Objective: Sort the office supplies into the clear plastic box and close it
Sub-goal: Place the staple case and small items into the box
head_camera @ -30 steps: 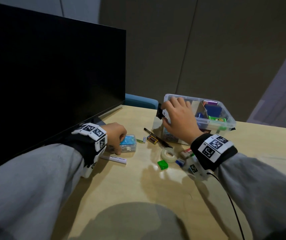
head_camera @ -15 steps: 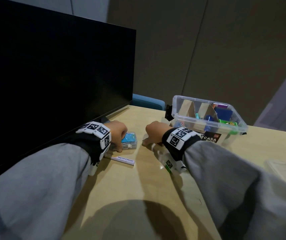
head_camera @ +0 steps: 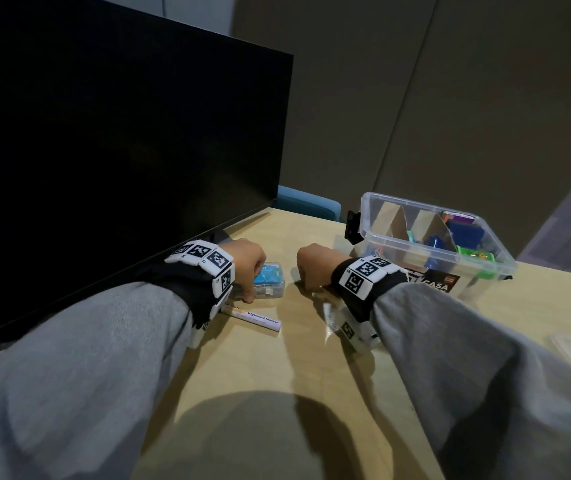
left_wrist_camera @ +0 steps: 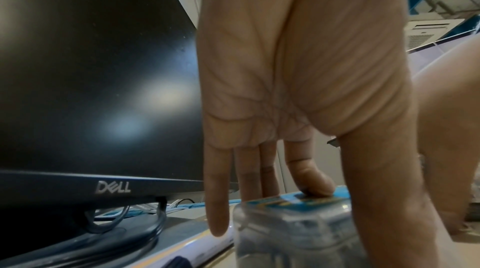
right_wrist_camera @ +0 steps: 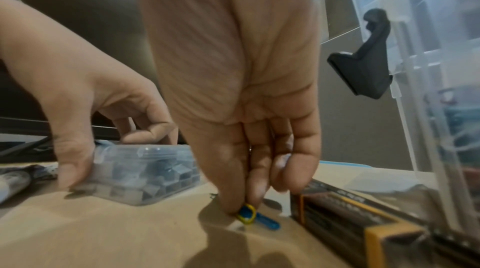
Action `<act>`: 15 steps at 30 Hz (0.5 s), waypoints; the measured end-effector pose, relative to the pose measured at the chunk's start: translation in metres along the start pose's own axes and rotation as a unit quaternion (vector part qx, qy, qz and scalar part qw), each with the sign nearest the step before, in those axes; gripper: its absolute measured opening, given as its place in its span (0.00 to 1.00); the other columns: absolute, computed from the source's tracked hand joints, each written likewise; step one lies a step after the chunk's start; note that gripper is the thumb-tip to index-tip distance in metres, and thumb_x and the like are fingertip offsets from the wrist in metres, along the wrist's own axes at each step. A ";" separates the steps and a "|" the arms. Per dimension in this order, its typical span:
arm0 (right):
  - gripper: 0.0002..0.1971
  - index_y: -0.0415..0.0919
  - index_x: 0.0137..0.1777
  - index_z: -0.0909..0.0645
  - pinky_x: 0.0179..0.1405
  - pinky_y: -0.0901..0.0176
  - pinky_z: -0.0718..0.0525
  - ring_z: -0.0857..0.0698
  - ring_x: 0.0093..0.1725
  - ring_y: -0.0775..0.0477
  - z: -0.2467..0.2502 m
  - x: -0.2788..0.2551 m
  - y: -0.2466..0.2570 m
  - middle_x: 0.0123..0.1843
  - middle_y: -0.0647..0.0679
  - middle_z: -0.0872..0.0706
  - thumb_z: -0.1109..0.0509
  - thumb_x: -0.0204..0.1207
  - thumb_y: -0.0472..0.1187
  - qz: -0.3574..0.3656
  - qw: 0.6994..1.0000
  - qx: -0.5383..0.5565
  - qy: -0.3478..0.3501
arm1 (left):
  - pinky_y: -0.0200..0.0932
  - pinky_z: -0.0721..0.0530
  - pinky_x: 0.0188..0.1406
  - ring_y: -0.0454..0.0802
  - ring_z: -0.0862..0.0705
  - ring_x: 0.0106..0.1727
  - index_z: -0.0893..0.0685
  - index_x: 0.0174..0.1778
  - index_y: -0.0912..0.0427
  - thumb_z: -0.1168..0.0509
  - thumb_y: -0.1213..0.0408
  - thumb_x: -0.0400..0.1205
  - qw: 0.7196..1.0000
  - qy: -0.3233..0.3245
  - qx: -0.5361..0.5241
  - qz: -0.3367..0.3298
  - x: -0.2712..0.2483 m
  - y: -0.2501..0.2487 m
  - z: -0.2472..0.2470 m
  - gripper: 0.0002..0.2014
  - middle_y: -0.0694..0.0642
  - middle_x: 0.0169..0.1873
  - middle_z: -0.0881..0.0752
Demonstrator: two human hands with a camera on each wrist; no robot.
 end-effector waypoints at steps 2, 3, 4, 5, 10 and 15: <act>0.17 0.34 0.59 0.18 0.52 0.53 0.14 0.15 0.51 0.41 0.000 -0.001 -0.001 0.54 0.39 0.14 0.22 0.72 0.40 -0.004 1.000 0.011 0.012 | 0.43 0.17 0.52 0.53 0.17 0.58 0.24 0.45 0.56 0.18 0.59 0.68 1.000 -0.001 -0.002 0.000 0.000 0.000 0.000 0.21 0.57 0.57 0.15; 0.18 0.35 0.59 0.18 0.50 0.54 0.15 0.16 0.49 0.42 0.000 -0.002 -0.001 0.53 0.40 0.14 0.22 0.72 0.40 -0.007 1.000 0.017 0.021 | 0.42 0.18 0.51 0.53 0.18 0.58 0.24 0.45 0.57 0.18 0.59 0.68 1.000 -0.002 -0.002 0.000 0.000 0.000 0.000 0.21 0.57 0.57 0.15; 0.19 0.35 0.59 0.19 0.47 0.55 0.16 0.17 0.48 0.43 0.000 -0.003 -0.001 0.52 0.41 0.15 0.21 0.71 0.40 -0.009 0.999 0.020 0.031 | 0.42 0.19 0.50 0.53 0.18 0.58 0.24 0.46 0.57 0.19 0.59 0.68 1.000 -0.003 -0.002 -0.002 0.000 0.000 0.000 0.21 0.57 0.57 0.16; 0.19 0.35 0.59 0.19 0.45 0.55 0.17 0.17 0.47 0.43 0.000 -0.004 -0.001 0.50 0.42 0.16 0.21 0.71 0.41 -0.010 0.999 0.021 0.037 | 0.41 0.20 0.49 0.53 0.18 0.57 0.24 0.46 0.57 0.19 0.59 0.69 1.000 -0.003 -0.004 -0.003 0.000 0.000 0.000 0.21 0.57 0.57 0.16; 0.21 0.35 0.61 0.21 0.45 0.56 0.19 0.18 0.48 0.44 -0.004 -0.007 0.002 0.49 0.42 0.18 0.22 0.72 0.43 -0.017 0.999 0.028 0.035 | 0.40 0.21 0.46 0.50 0.21 0.52 0.25 0.45 0.56 0.19 0.59 0.69 1.000 -0.005 -0.006 -0.001 0.001 0.000 -0.001 0.20 0.57 0.57 0.16; 0.18 0.36 0.56 0.19 0.44 0.56 0.15 0.16 0.48 0.44 0.003 -0.015 -0.007 0.49 0.43 0.15 0.21 0.69 0.43 -0.026 0.998 0.064 0.013 | 0.41 0.19 0.52 0.50 0.20 0.53 0.23 0.48 0.56 0.19 0.59 0.69 1.000 -0.009 0.002 -0.001 0.000 -0.002 -0.001 0.20 0.57 0.58 0.16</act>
Point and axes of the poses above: each hand's wrist, its own x-axis towards the middle knuckle, its own z-axis out of the back of the hand, y = z × x, the point moved 1 cm from there along x, towards the middle knuckle
